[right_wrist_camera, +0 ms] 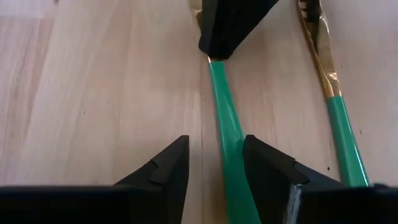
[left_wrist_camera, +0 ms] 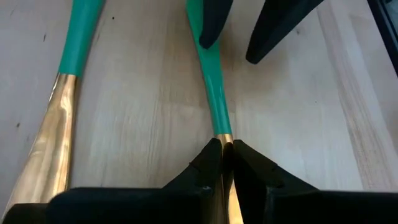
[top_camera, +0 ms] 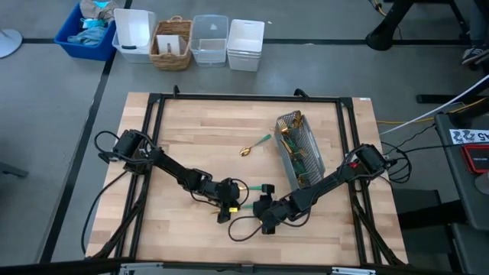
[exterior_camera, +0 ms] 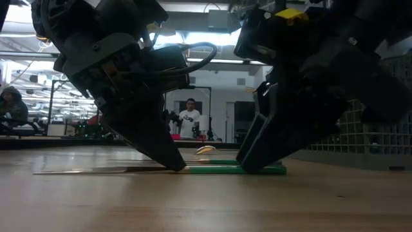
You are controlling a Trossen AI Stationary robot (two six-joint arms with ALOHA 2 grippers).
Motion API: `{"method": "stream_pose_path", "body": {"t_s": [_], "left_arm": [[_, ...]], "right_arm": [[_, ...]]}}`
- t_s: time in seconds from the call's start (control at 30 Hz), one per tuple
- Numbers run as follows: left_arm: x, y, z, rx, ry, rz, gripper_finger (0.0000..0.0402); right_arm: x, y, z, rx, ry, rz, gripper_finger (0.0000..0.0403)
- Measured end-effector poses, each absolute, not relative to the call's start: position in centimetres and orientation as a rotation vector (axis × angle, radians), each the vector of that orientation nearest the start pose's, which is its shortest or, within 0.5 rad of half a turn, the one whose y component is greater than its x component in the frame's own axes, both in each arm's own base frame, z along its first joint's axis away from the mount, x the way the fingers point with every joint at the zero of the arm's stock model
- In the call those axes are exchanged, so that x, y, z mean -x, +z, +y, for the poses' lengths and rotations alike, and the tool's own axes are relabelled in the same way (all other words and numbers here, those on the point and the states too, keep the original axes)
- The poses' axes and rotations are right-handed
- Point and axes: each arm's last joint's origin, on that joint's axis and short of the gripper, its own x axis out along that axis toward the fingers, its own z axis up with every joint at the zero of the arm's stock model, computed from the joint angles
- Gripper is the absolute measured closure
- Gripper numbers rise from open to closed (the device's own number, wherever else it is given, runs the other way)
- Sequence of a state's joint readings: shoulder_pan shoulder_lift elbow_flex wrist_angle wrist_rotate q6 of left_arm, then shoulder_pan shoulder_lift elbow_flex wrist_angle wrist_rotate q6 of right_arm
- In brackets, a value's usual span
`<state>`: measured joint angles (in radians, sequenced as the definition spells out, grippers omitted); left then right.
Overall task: Sort silverware
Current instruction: Put the bottom left knife into the bottom section of the basket
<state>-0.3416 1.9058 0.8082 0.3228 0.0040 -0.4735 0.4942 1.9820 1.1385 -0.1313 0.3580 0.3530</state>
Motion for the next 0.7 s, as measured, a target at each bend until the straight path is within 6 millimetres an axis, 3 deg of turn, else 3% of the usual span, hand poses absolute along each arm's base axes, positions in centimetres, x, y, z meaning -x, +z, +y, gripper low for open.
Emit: {"method": "stream_pose_path", "body": {"t_s": [0.33,0.57,0.7], "left_arm": [[-32.1,9.5,-11.4,0.314,-0.140,0.824,0.0378],[-32.2,9.5,-11.4,0.314,-0.141,0.822,0.0383],[-32.3,9.6,-11.5,0.318,-0.144,0.808,0.0380]], "right_arm": [[-34.9,12.3,16.5,0.142,-0.019,0.903,0.0251],[-35.5,12.0,15.1,0.050,0.052,0.964,0.0252],[-35.6,11.3,15.0,0.025,0.093,0.997,0.0277]]}}
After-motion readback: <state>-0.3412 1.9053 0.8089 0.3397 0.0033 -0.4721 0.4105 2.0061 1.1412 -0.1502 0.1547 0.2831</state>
